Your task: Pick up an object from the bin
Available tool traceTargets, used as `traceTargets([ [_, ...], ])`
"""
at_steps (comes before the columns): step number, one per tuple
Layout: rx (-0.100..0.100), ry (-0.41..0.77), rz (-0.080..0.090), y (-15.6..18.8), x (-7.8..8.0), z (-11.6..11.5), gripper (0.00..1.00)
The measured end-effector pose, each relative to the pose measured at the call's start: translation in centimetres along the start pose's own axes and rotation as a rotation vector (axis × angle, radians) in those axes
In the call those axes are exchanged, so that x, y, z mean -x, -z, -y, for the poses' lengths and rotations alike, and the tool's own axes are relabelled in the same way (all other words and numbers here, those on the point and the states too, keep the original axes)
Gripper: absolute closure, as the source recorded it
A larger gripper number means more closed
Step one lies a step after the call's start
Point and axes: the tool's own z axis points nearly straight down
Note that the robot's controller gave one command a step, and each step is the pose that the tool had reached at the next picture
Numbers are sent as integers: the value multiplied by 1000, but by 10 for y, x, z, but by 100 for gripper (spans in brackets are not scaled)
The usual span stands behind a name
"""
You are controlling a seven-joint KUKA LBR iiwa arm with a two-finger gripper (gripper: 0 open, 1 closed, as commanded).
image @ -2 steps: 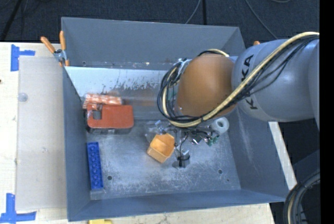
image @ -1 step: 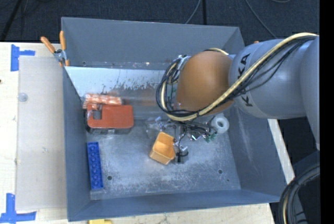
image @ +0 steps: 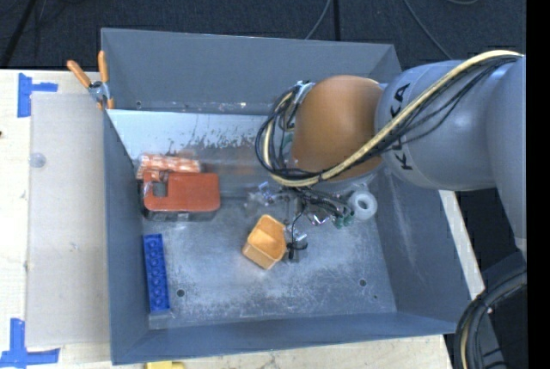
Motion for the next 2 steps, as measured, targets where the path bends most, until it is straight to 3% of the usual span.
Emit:
traceTargets([
  [1, 1, 257, 0, -8, -7, 7, 0],
  [2, 0, 431, 0, -28, -3, 11, 0],
])
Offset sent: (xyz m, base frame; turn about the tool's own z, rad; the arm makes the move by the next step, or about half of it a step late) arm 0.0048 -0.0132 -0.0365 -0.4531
